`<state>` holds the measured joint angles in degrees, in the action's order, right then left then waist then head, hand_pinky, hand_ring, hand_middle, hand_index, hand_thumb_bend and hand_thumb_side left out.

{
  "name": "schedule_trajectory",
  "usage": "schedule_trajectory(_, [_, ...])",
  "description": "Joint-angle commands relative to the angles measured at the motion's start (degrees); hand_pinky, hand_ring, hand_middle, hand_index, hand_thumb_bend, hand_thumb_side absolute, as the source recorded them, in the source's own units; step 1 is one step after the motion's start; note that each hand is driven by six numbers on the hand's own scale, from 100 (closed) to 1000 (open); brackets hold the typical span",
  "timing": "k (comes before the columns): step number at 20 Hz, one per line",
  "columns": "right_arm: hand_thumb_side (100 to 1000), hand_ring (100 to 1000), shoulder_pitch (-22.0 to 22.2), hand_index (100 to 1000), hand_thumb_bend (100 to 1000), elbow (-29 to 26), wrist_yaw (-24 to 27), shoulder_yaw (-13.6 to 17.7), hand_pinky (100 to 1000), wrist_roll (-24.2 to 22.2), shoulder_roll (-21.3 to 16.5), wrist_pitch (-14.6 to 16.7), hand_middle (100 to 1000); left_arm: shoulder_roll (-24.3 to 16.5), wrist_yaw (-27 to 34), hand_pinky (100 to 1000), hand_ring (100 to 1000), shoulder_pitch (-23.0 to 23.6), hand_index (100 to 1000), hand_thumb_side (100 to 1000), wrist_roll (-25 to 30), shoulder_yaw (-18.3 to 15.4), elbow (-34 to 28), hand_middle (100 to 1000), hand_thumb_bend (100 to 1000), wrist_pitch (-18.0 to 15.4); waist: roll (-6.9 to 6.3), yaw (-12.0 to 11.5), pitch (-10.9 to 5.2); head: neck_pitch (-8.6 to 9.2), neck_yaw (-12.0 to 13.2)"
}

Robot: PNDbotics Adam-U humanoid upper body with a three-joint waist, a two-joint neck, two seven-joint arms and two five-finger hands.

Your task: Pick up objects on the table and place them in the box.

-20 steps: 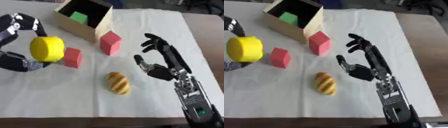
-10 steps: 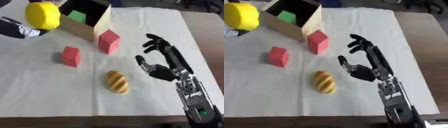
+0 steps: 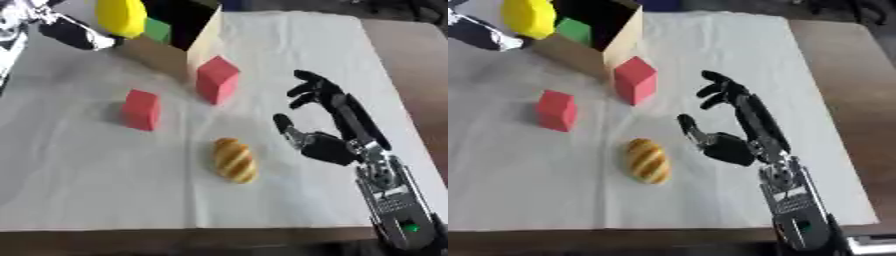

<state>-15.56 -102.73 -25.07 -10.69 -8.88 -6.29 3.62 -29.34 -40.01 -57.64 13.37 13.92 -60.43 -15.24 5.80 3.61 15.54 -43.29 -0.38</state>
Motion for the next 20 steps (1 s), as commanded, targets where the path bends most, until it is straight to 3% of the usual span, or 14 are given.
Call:
schedule_trajectory(1, [394,652,-0.2,926,333,-0.4,0.6,-0.4,840,-0.6,-0.2,0.2,678,2.8,-5.7,762,620,-2.4,696,157,-2.9,-2.3,4.5,598,527,-1.0,-0.03,0.5,-2.3,-0.42,0.6])
schedule_trajectory(5, [395,651,0.1,926,331,-0.3,0.8,-0.7,840,-1.0,0.0,0.3,678,5.6,-9.8,762,615,-4.0,699,154,-8.6,-4.7,7.9,602,532,0.3,0.07,1.2,-2.56,-0.56,1.2])
schedule_trajectory(9, [395,651,0.1,926,331,-0.2,0.9,-0.8,840,-1.1,0.0,0.3,678,6.1,-10.1,760,597,-5.1,696,160,-12.4,-6.0,8.4,600,535,1.8,0.02,1.5,-2.57,-0.5,1.2])
schedule_trajectory(15, [397,651,0.2,926,328,-0.1,0.9,-0.9,840,-1.2,0.0,0.4,678,5.4,-7.7,762,594,-6.3,721,189,-15.1,-7.9,9.3,630,541,6.0,0.03,1.7,-2.64,-0.35,1.2])
schedule_trajectory(20, [399,651,0.2,926,326,-0.1,1.1,-1.3,840,-1.6,0.1,0.5,678,5.9,-9.7,770,614,-7.1,776,275,-15.0,-9.2,13.0,701,577,8.0,0.13,2.6,-2.78,-0.14,1.7])
